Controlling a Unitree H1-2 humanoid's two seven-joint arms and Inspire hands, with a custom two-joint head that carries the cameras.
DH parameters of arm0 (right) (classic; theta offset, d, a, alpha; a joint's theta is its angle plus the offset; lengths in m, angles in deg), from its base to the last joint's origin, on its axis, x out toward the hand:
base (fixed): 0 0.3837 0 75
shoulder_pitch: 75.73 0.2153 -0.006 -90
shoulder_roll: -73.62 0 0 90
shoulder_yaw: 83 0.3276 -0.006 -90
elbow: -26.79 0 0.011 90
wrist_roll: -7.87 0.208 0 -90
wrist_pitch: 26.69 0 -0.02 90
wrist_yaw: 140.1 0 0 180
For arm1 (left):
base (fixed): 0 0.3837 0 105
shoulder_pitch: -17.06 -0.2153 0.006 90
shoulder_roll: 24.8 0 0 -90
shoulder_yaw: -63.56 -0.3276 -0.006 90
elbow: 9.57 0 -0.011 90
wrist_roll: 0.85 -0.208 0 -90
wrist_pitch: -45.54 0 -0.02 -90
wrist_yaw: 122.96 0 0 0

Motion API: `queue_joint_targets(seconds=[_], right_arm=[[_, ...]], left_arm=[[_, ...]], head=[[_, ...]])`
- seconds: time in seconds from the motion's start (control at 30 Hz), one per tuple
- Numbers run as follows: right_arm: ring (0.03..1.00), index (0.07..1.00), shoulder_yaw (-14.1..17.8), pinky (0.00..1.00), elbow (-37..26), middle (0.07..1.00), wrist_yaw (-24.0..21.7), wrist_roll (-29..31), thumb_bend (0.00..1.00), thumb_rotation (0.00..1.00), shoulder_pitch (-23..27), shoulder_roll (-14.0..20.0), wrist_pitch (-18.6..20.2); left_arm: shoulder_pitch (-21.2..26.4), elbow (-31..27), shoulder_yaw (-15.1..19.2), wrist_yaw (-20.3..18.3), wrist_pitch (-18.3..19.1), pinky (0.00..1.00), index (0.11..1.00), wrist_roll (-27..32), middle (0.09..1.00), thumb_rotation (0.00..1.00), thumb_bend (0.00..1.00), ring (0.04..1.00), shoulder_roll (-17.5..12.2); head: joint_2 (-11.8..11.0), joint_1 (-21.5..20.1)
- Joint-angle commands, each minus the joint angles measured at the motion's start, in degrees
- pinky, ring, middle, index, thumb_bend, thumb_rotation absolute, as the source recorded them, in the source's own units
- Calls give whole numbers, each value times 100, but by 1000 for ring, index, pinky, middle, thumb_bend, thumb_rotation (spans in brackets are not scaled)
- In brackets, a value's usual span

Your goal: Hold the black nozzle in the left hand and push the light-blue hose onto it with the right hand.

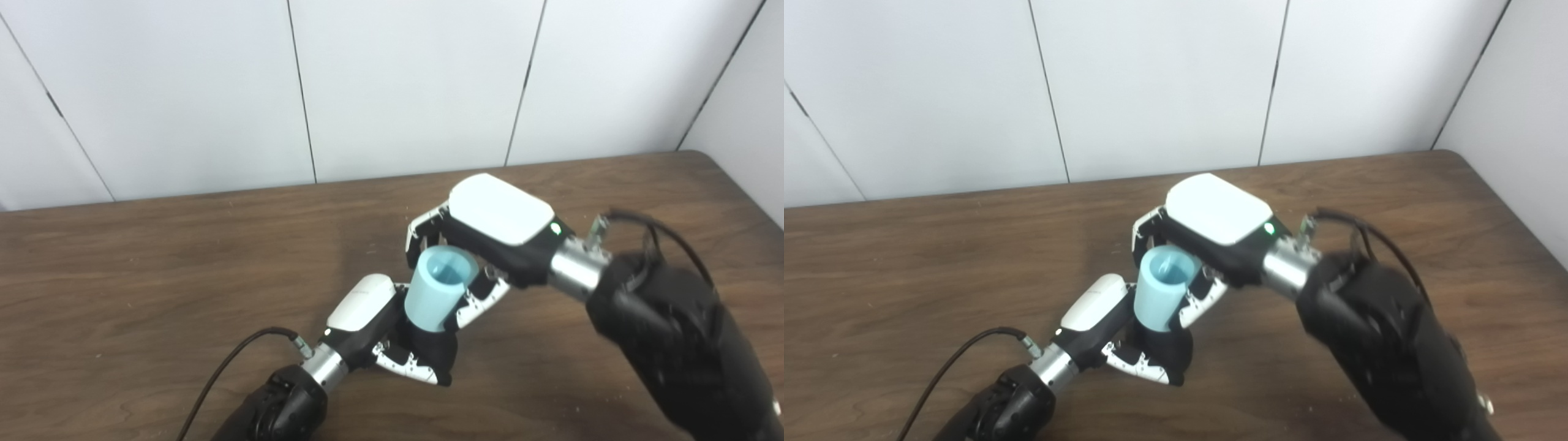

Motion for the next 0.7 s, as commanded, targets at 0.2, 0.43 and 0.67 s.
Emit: queue_joint_targets(seconds=[0.2,0.43,0.67], right_arm=[[317,520,-71,251,147,415,463,-146,523,0,-180,41,-953],[281,516,-327,211,558,397,575,-352,522,0,-307,-49,-1262],[299,517,-585,227,807,414,199,-427,523,0,-27,-136,-1054]], left_arm=[[-359,395,-210,-582,482,301,471,-547,325,85,512,281,-342],[-355,347,-210,-629,550,309,471,-538,327,85,512,285,-336],[-359,345,-228,-618,553,306,471,-551,326,85,512,284,-323]], head=[[24,-1],[40,20],[35,22]])
